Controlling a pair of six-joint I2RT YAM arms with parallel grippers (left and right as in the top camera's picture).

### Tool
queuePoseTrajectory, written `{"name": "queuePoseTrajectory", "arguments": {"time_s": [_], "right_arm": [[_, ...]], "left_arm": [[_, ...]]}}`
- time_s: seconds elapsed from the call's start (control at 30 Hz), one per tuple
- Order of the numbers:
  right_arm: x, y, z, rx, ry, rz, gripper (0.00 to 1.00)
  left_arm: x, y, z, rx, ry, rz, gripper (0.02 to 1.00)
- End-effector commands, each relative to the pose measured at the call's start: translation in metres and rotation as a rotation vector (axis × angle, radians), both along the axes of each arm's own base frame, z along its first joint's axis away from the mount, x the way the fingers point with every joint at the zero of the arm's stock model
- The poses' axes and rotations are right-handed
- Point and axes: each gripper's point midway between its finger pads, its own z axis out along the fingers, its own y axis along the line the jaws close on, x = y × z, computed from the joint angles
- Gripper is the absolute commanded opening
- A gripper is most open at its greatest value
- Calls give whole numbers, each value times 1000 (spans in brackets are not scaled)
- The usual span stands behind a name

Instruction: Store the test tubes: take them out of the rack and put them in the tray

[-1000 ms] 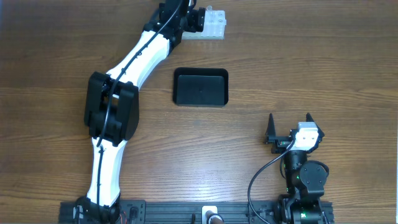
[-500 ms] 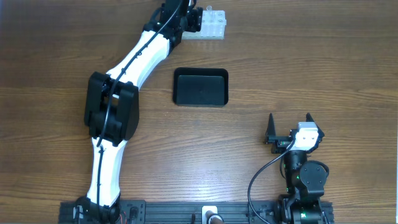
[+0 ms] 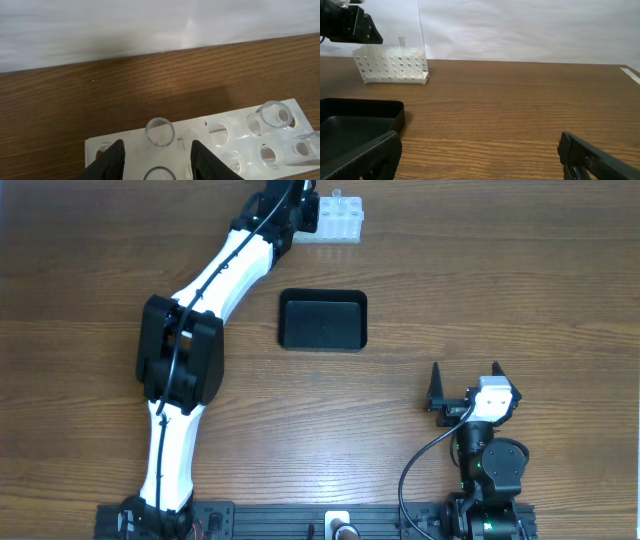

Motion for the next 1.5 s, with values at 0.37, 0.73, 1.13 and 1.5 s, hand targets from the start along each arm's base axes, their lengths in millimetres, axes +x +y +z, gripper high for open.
{"name": "queuePoseTrajectory", "arguments": {"time_s": [0.37, 0.73, 1.13, 1.5], "right_arm": [[0, 3, -1, 8, -3, 14, 993], [0, 3, -1, 8, -3, 14, 991], [0, 3, -1, 8, -3, 14, 991], [0, 3, -1, 8, -3, 14, 991]], "left_arm": [[7, -7, -1, -17, -18, -19, 400], [9, -8, 3, -26, -33, -17, 259], [9, -8, 3, -28, -33, -17, 167], [9, -8, 4, -44, -29, -5, 156]]}}
